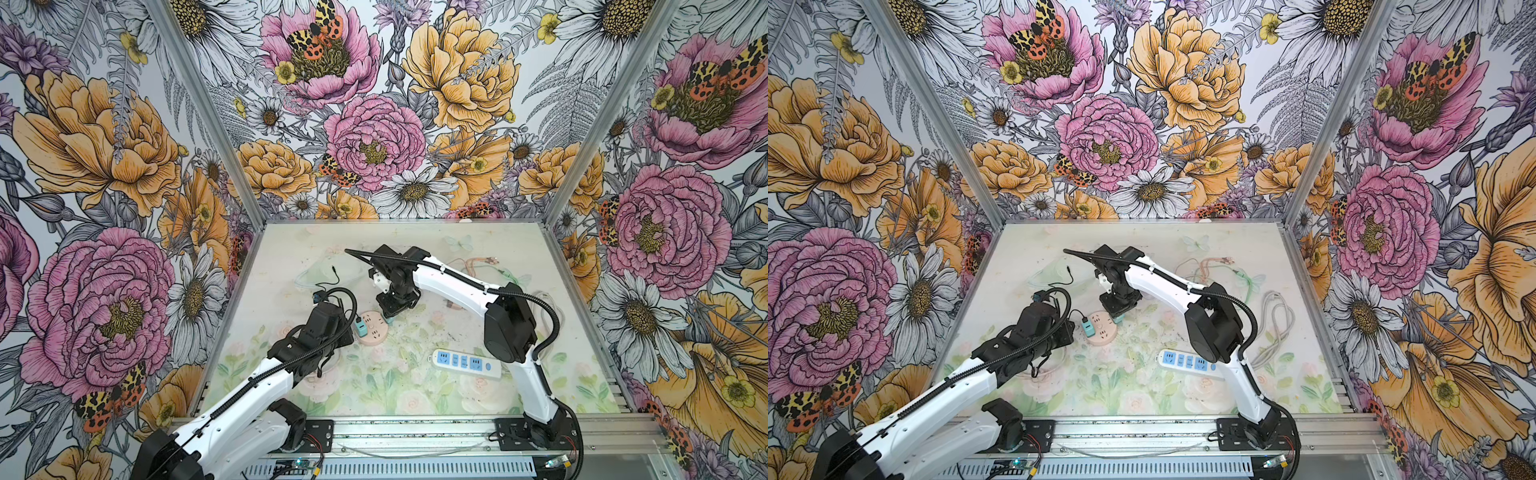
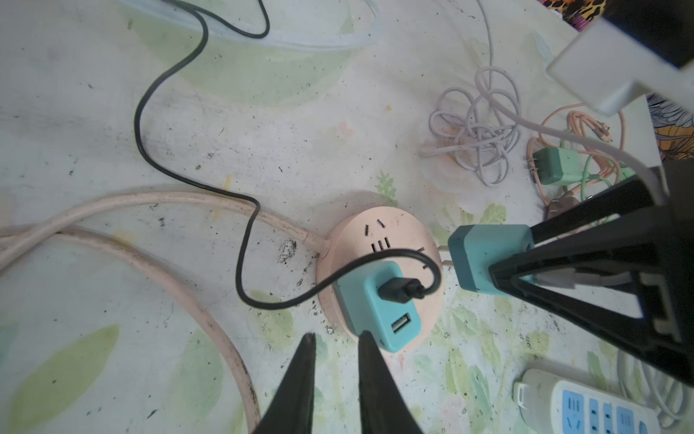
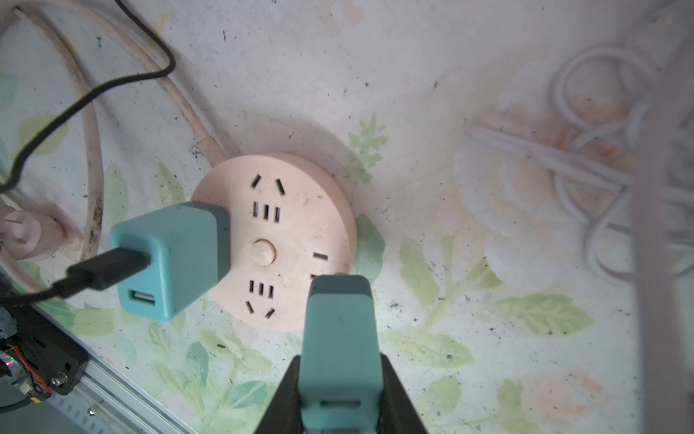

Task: Insert plugs into power strip
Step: Move the socket to the center of the table, then insert the plug into the socket.

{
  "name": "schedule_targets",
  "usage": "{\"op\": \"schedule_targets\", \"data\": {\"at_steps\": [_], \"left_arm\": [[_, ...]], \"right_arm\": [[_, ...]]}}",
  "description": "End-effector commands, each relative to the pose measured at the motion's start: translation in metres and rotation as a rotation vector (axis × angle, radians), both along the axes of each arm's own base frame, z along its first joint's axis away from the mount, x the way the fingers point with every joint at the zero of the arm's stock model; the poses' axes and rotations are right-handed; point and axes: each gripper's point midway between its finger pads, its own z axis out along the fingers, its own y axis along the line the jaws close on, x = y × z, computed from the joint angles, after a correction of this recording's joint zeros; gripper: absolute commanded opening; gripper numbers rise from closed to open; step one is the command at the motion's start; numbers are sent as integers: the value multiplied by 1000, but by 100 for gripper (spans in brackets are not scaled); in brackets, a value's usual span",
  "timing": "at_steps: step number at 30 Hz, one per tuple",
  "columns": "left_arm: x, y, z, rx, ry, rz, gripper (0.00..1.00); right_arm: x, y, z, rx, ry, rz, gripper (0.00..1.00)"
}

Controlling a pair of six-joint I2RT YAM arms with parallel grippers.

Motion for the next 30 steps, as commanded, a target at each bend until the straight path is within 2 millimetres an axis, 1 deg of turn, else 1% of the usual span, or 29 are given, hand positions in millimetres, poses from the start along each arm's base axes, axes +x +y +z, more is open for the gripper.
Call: {"op": "schedule_targets", "data": {"at_steps": [1,6,14,17,24,30], "left_arm": [[1,7,9,31,-18,8,23],[0,18,8,45,-8,43,23],[-5,25,11,34,-19,64,24],[-7,28,13,36,-22,72,23],[-9,31,16,35,-29,77,23],[-13,34,18,26,-37,84,23]], "right_arm": [[0,13,23,68,-41,24,0],[-3,18,23,72,-33,24,0],[-2,17,12,43,-33,16,0],[0,16,12,35,-41,10,0],[3,14,3,8,-41,-9,0],[2,20,0,18,-26,-5,0]]}}
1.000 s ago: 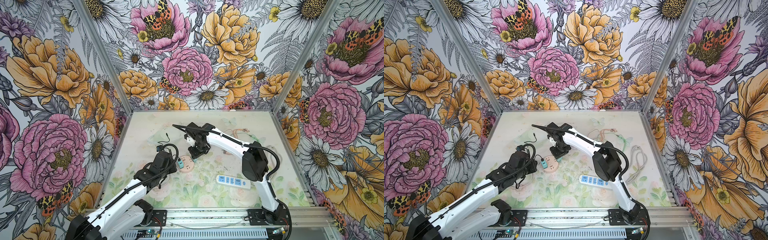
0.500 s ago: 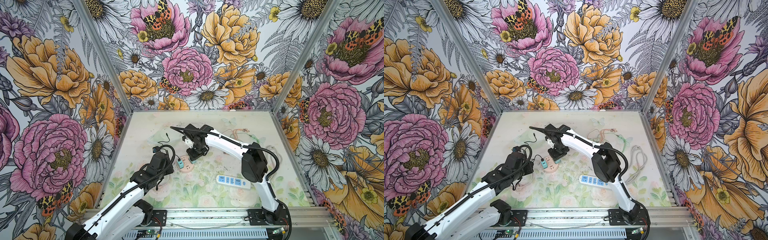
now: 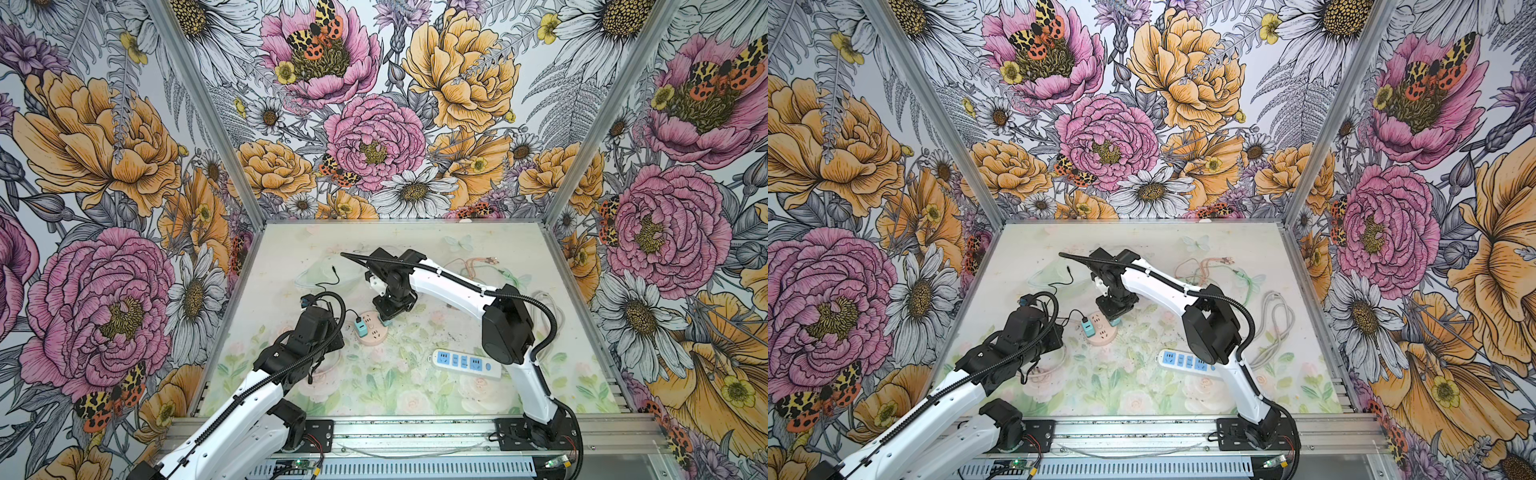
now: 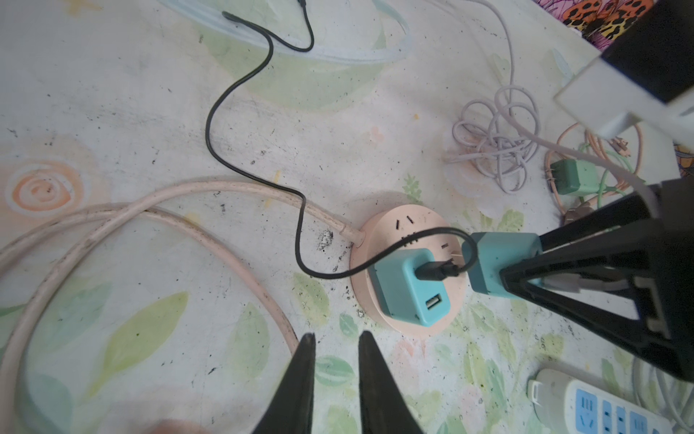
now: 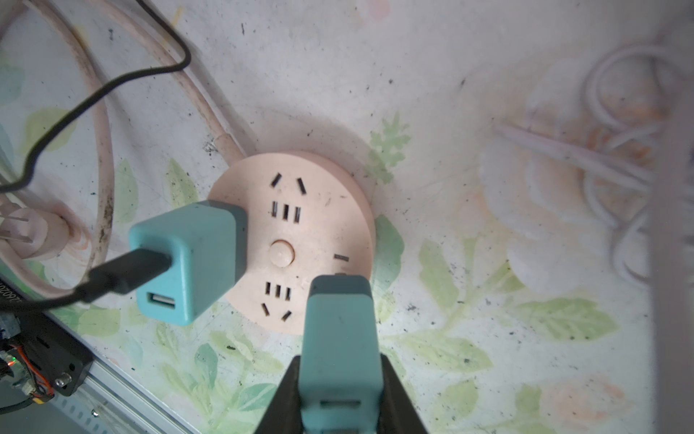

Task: Insert plugs into power strip
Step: Insert the plug into the socket.

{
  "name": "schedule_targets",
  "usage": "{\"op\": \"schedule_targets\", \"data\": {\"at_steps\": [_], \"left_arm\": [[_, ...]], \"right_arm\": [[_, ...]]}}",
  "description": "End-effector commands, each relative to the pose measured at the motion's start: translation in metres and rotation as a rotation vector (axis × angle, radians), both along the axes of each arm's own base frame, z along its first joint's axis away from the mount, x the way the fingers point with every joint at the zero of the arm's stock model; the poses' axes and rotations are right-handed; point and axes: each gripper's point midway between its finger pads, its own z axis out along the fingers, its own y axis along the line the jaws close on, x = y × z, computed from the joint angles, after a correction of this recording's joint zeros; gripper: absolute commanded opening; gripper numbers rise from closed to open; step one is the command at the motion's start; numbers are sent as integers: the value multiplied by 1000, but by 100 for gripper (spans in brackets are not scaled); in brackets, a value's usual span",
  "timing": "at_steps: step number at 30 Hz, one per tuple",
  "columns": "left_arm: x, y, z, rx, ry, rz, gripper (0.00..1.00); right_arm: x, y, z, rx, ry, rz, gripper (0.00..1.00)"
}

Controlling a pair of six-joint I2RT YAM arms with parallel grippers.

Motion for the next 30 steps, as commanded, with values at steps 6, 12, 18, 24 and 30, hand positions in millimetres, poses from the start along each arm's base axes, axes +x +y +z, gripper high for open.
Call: {"op": "schedule_targets", "data": {"at_steps": [6,12,18,24,30], "left_arm": [[-3,13,9,25,-27,37,24],[-3,17,12,35,-35,49,24],[-4,19,17,46,-38,52,24],[-5,21,23,41,-50,58,24],[-5,20,28,33,-64,55,24]], "right_arm": [[7,16,-2,24,-20,-10,0],[3,18,-9,6,-13,-1,0],[-1,12,-15,-37,-14,6,0],[-3,1,-28,-134,-23,15,0],[-2,-6,-45,-236,-17,22,0]]}}
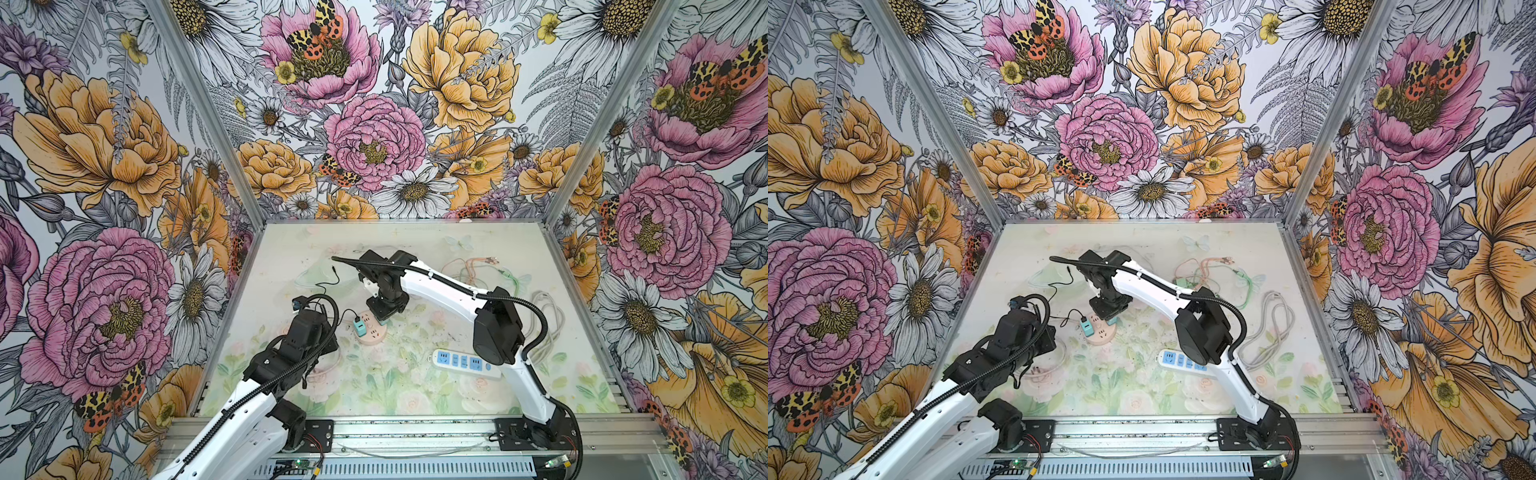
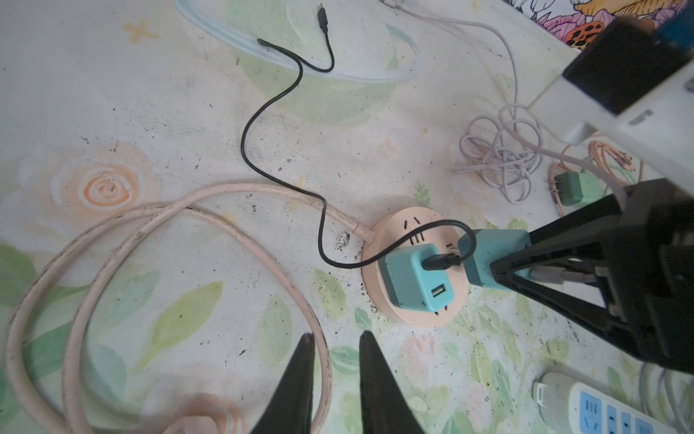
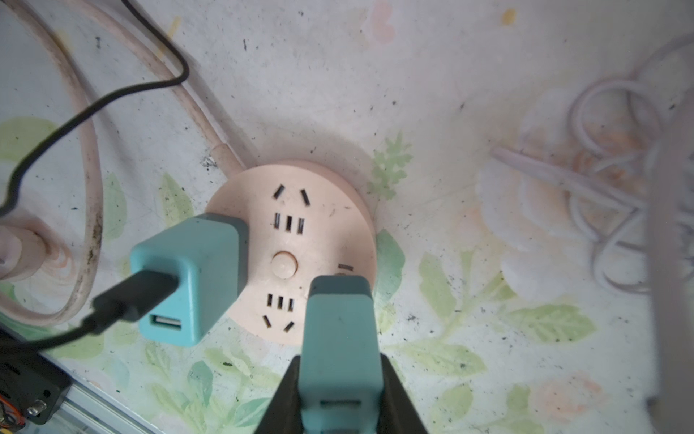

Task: Insert plugs into power strip
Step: Insert the plug into the socket.

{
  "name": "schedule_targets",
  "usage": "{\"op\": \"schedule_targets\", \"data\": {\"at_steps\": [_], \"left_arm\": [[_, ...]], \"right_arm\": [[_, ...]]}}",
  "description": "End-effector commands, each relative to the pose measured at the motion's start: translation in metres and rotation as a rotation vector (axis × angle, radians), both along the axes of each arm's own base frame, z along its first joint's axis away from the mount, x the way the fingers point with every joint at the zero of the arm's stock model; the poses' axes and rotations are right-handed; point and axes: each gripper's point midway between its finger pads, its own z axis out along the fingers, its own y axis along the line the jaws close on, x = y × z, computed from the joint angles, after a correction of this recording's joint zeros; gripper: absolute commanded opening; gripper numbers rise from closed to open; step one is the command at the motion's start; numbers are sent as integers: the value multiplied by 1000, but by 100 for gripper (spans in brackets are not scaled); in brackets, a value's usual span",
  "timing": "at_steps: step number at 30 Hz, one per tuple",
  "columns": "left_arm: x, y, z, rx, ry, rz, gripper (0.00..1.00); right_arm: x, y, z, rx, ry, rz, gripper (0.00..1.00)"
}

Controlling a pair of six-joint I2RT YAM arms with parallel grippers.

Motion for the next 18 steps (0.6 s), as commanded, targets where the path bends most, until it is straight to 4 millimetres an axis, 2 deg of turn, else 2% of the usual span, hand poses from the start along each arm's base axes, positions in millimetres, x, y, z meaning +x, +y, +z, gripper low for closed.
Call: {"op": "schedule_targets", "data": {"at_steps": [1,9,18], "left_arm": [[4,4,15,6,-40,15,24],[5,2,22,-2,-54,1,25],[4,1,22,-14,-58,-2,25]], "right_arm": [[-4,-18,-44,-159,37,-5,0],[1,-14,-48,-164,43,-48,0],[-8,-25,-60,-242,96,-61,0]]}}
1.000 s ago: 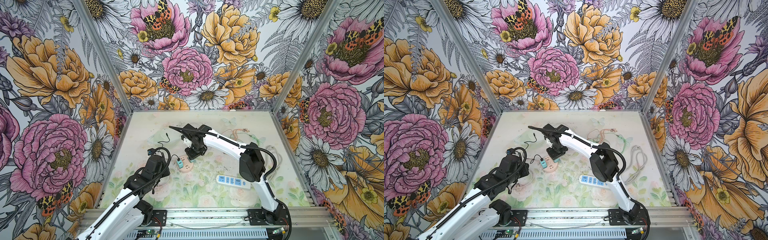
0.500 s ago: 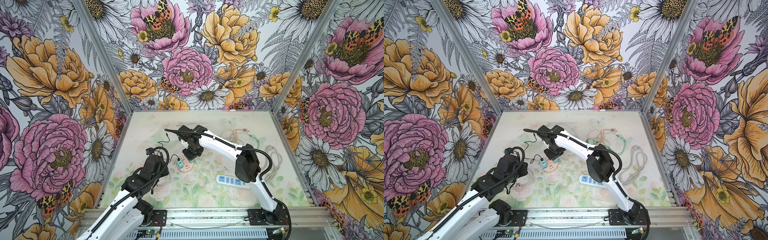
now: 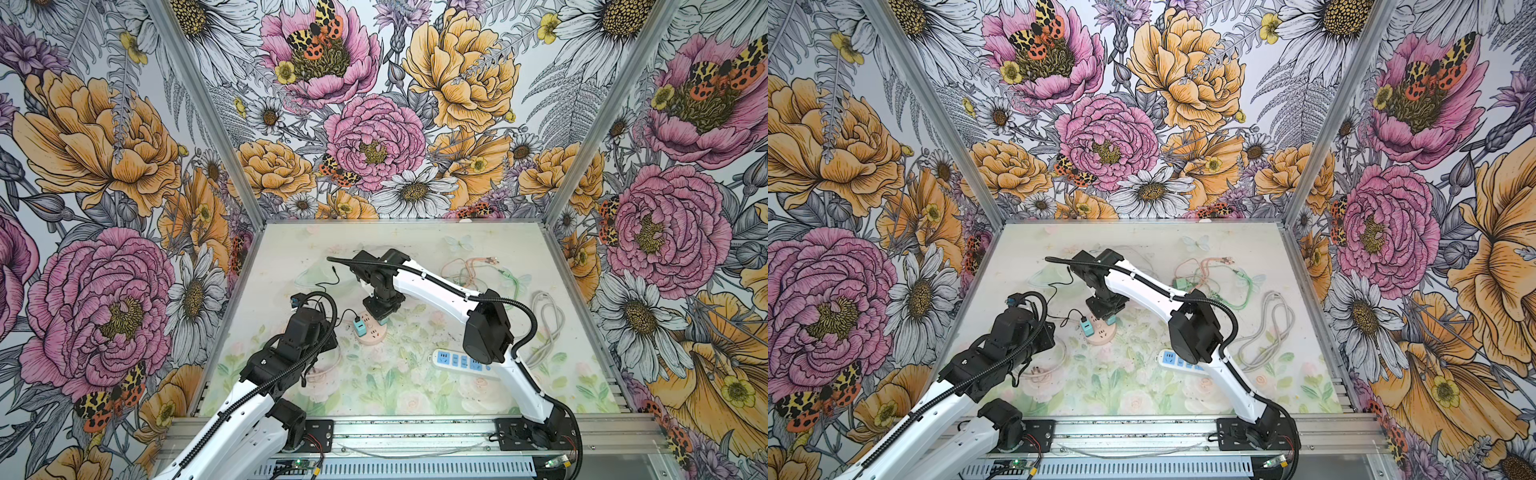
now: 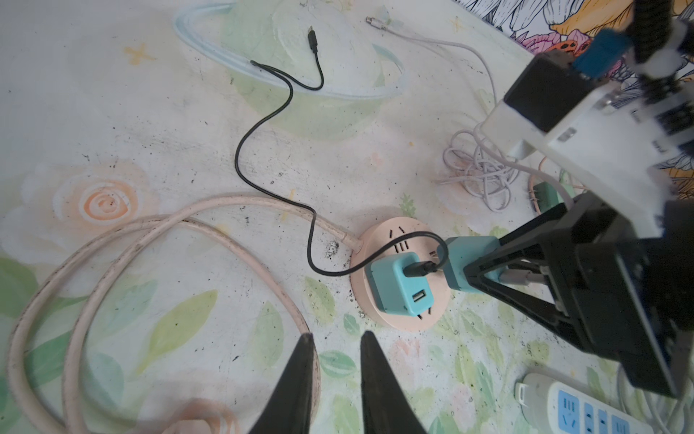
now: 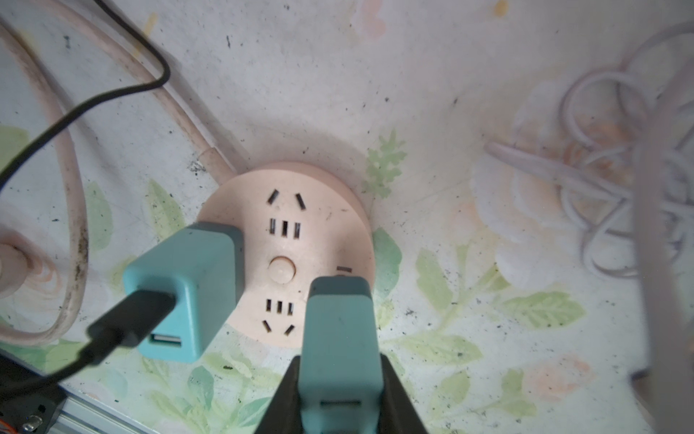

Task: Insert plugs into power strip
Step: Insert the plug into the socket.

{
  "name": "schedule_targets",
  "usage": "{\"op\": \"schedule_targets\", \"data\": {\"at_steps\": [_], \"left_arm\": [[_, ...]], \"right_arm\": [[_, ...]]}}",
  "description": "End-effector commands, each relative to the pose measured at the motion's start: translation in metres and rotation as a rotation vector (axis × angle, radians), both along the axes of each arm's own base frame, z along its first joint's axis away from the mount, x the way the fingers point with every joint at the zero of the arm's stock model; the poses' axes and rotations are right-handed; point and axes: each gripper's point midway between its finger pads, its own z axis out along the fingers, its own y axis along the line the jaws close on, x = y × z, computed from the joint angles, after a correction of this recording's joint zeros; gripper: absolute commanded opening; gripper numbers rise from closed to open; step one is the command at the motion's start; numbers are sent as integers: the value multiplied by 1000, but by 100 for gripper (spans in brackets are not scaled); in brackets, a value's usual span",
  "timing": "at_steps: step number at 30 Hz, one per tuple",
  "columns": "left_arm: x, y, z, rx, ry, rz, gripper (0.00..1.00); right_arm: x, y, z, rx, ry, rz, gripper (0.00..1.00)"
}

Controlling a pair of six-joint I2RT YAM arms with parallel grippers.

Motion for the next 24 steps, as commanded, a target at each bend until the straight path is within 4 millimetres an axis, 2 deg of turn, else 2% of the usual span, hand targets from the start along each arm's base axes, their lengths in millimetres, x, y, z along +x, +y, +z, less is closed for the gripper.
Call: {"op": "schedule_targets", "data": {"at_steps": [1,11,17,24], "left_arm": [[1,2,9,-3,-31,4,25],[-2,2,11,-24,-47,0,26],[-1,1,10,-29,-45,4,26],[-3,2,9,-35,-45,9,26]], "right_arm": [[-12,-23,-59,-176,93,-23,0],[-10,3,-60,-92,132,-85,0],[-13,-7,-71,-152,128,-110,0],[-10,4,-72,-118,135,-126,0]]}}
